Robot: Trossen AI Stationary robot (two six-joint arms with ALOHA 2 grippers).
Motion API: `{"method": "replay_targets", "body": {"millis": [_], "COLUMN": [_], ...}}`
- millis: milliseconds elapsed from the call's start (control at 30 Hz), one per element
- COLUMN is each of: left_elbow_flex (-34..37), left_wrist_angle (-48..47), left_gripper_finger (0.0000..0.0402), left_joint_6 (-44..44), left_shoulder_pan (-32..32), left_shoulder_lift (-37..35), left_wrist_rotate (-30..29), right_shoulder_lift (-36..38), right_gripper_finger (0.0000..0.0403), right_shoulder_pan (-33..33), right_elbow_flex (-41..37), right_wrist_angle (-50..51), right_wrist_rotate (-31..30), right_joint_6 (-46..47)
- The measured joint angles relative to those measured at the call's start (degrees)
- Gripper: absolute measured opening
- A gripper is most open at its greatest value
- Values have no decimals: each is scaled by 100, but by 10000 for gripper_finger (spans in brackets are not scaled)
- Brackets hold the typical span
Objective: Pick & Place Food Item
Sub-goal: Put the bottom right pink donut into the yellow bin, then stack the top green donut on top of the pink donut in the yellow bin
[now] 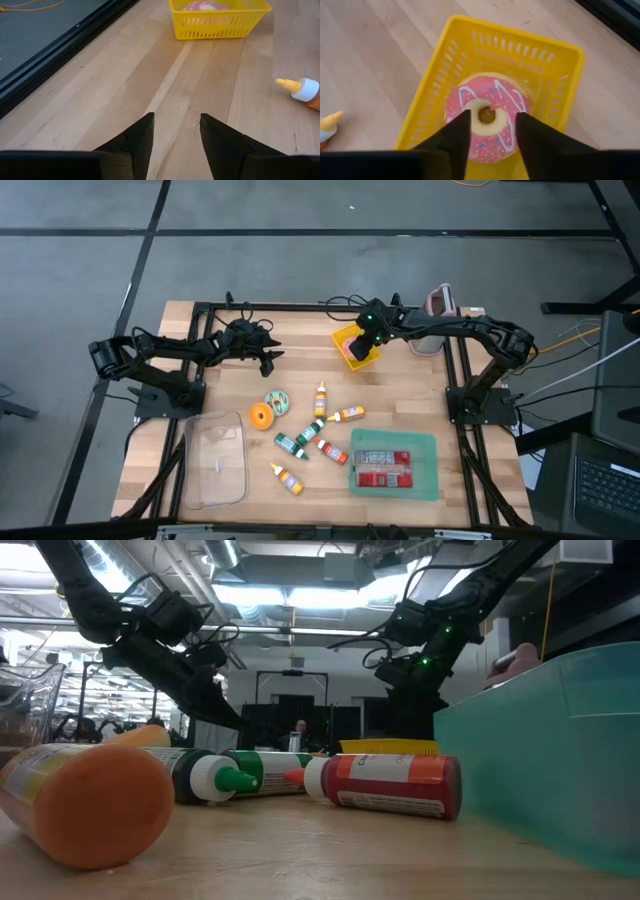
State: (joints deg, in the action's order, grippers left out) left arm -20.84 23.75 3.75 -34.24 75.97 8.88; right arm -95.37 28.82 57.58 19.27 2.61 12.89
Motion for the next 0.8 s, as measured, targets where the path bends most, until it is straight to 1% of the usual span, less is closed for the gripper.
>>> {"method": "replay_targets", "body": {"millis": [100,200,300,433,600,667,767,800], "left_elbow_flex": [0,0,0,0,0,-2,-9,-9], "left_wrist_angle": [-4,-11,-11,-11,-2,-27,-360,-504], "left_gripper_finger": [155,155,155,155,155,155,155,155], "left_joint_6": [2,2,4,50,61,147,403,514], "left_shoulder_pan": [0,0,0,1,2,6,99,164], "left_shoulder_lift": [2,2,2,2,2,2,2,2], "left_wrist_rotate": [0,0,-2,-2,2,230,993,1142], "right_shoulder_lift": [0,-1,60,342,770,831,828,828], "right_gripper_finger": [193,207,209,202,196,196,196,196], "right_shoulder_pan": [-30,-66,-138,-352,-776,-1023,-1404,-1516], "right_elbow_flex": [0,0,0,0,4,15,13,13], "right_wrist_angle": [0,-38,-150,-596,-1361,-1601,-1687,-1692], "right_wrist_rotate": [-4,-17,-21,8,383,422,256,137], "right_joint_6": [5,67,133,104,193,297,318,318]}}
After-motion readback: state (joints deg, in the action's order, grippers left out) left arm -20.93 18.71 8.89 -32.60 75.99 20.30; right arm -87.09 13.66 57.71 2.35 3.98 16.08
